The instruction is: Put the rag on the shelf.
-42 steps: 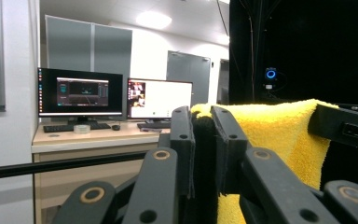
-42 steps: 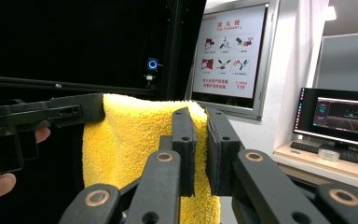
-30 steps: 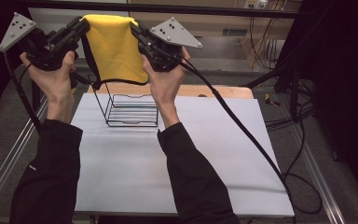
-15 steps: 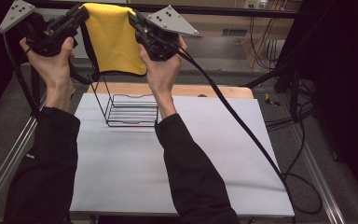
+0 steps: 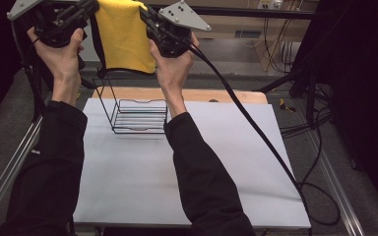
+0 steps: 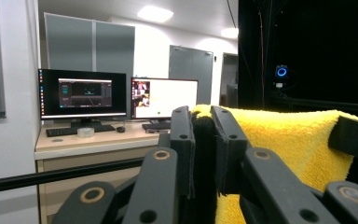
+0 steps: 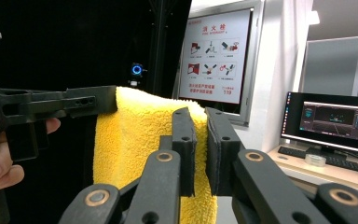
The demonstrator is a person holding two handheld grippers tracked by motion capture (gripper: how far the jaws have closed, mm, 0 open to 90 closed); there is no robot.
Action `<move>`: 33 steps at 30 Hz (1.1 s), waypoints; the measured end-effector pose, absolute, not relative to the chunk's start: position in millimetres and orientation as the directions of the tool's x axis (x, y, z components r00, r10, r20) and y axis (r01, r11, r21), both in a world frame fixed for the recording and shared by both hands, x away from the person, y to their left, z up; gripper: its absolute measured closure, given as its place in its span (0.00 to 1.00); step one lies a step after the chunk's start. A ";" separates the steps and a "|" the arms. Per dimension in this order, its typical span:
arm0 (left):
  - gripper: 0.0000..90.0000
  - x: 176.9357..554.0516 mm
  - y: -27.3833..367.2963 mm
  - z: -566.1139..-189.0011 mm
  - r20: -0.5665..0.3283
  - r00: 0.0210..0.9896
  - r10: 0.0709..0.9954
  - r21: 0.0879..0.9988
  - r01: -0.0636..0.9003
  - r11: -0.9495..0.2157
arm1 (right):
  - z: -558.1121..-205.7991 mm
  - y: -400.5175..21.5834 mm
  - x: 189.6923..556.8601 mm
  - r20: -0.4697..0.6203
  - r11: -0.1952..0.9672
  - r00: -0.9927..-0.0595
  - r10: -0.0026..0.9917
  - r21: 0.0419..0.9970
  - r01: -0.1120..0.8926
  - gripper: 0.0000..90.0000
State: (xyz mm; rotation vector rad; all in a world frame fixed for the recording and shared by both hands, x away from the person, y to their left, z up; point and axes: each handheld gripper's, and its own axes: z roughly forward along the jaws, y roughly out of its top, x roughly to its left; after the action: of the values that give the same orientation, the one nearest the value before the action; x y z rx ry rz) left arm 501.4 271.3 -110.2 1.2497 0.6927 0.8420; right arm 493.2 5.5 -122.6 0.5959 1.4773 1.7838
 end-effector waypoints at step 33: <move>0.88 507.7 294.5 -198.2 -0.033 0.546 0.837 0.998 -0.031 0.060 | -185.6 17.1 524.4 -0.077 0.028 -0.663 0.745 0.996 -0.084 0.93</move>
State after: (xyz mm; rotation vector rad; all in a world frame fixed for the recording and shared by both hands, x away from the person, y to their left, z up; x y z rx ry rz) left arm 507.7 294.5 -198.2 1.3602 0.7680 0.7656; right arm 524.4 17.1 -185.6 0.6765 1.6864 1.7035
